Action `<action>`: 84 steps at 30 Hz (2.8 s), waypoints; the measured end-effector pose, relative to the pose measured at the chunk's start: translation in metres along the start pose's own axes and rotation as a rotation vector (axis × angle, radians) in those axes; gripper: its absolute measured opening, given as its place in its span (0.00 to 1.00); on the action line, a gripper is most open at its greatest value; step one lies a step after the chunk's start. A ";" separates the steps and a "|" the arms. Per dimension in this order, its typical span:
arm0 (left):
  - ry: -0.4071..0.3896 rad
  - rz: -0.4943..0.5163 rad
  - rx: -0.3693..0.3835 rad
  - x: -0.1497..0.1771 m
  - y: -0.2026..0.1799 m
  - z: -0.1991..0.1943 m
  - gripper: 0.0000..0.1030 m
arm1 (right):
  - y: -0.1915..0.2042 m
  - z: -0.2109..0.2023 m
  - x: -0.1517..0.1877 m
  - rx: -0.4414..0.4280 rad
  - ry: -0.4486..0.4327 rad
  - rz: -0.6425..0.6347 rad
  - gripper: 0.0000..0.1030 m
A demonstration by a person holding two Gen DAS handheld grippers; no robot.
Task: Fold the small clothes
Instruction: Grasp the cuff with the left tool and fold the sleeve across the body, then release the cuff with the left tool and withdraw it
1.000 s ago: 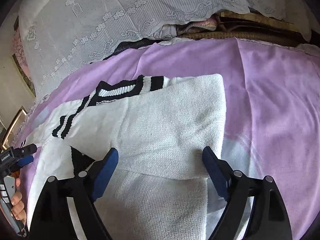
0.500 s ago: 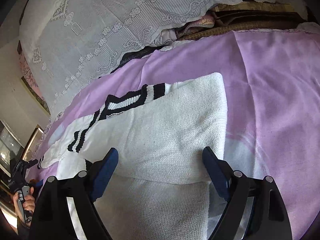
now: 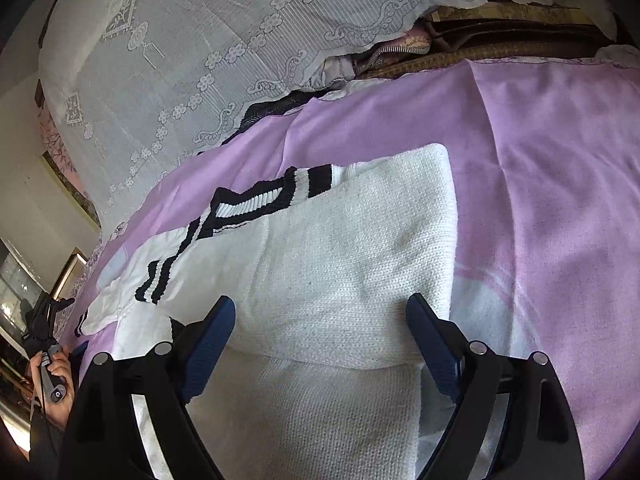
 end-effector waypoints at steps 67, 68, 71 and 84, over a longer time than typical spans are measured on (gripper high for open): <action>0.083 1.088 0.226 0.280 -0.264 -0.038 0.10 | -0.019 -0.002 -0.011 -0.095 0.005 0.184 0.89; 0.095 1.101 0.237 0.292 -0.269 -0.037 0.10 | -0.022 -0.002 -0.012 -0.108 0.006 0.208 0.89; 0.125 1.130 0.262 0.321 -0.278 -0.035 0.10 | -0.028 -0.002 -0.013 -0.138 0.008 0.260 0.89; 0.222 1.201 0.259 0.386 -0.268 -0.017 0.79 | -0.069 -0.011 -0.022 -0.115 -0.055 0.461 0.89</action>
Point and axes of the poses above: each gripper's, at about its wrist camera, not at the fingertips, and z roughly the way its jaws point, y to its left, x to its underside, the point moved 2 cm from there along z, roughly the way its jaws point, and after that the axes turned 6 degrees about -y, right-handed, at the moved point
